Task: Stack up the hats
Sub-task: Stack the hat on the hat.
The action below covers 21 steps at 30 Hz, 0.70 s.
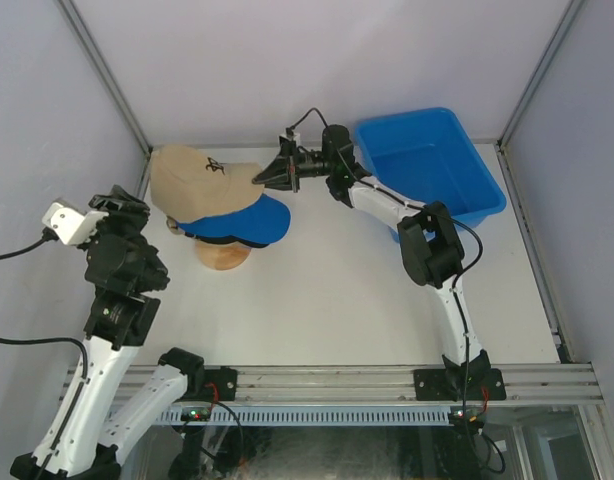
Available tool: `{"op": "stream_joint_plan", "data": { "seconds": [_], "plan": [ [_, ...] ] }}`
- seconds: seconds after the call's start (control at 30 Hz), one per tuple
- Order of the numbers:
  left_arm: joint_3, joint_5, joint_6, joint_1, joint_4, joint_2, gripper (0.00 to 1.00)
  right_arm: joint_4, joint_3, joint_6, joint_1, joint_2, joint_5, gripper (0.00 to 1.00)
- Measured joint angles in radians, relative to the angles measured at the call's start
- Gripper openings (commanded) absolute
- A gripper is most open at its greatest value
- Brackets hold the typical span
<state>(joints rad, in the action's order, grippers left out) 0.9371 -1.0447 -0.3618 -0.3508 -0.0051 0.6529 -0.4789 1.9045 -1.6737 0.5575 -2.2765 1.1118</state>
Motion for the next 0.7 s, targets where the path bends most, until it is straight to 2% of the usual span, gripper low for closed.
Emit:
{"op": "stream_joint_plan", "data": {
  "seconds": [0.13,0.37,0.7],
  "plan": [
    [0.012,0.016,-0.03,0.02,-0.042,0.022,0.53,0.003,-0.064,0.023,-0.01,0.0,-0.004,0.0],
    [0.032,0.031,-0.071,0.035,-0.095,0.068,0.54,0.015,-0.066,0.072,-0.048,0.002,-0.011,0.0],
    [0.069,0.037,-0.156,0.071,-0.198,0.116,0.54,0.128,-0.048,0.178,-0.085,0.002,-0.007,0.0]
  ]
}}
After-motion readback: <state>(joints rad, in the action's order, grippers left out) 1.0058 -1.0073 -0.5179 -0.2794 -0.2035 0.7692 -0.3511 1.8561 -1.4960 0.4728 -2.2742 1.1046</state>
